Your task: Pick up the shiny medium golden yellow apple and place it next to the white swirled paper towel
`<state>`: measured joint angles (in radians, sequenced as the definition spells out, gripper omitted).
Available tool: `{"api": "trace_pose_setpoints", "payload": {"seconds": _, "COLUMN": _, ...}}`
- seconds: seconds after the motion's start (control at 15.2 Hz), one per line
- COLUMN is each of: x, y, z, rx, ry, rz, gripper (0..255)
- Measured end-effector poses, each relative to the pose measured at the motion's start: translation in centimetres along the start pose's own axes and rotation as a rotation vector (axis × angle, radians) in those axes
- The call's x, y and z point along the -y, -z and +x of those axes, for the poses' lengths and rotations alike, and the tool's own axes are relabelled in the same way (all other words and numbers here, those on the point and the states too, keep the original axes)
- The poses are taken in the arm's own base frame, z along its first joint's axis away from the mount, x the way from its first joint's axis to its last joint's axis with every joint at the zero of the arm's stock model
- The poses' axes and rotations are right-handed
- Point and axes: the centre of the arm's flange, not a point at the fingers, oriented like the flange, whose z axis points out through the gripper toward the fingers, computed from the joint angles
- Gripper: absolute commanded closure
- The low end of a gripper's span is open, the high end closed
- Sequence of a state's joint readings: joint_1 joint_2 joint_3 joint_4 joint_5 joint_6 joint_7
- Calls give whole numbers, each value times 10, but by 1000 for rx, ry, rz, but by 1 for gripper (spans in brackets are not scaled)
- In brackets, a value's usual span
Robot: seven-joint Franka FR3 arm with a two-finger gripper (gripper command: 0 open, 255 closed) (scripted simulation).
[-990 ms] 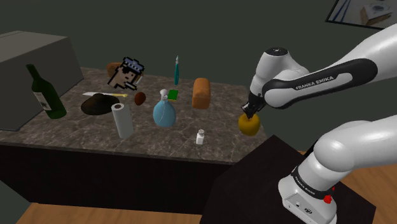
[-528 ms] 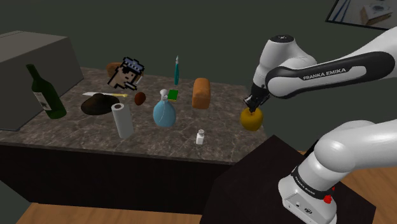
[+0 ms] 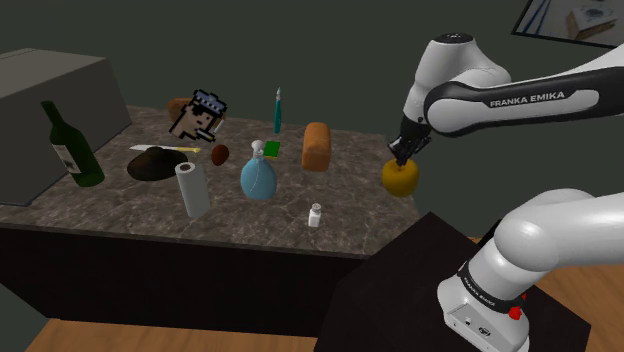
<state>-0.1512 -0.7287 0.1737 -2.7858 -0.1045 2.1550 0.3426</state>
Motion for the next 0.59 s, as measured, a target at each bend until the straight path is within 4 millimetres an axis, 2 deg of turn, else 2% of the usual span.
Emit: {"api": "trace_pose_setpoints", "payload": {"seconds": 0.59, "x": -7, "y": 47, "z": 6, "rx": 0, "ry": 0, "rz": 0, "gripper": 255}}
